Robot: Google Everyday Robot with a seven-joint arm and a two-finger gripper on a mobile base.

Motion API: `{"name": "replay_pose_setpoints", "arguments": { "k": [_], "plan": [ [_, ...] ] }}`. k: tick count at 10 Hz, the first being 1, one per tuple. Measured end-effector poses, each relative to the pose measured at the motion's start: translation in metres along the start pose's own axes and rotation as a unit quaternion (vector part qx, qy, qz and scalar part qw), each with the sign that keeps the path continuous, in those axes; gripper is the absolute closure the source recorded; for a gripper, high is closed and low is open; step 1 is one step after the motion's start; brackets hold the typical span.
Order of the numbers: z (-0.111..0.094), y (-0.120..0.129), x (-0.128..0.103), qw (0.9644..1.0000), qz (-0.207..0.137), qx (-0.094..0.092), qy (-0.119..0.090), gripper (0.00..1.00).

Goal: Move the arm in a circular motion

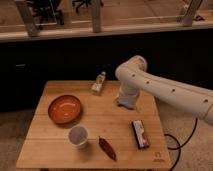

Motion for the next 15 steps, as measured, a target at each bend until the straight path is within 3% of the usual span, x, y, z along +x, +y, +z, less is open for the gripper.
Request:
{"name": "replay_pose_setpoints", "arguments": {
  "k": [15],
  "plan": [
    [0.012,-0.010,0.011,0.9973,-0.072,0.002,0.014,0.20]
  ]
}}
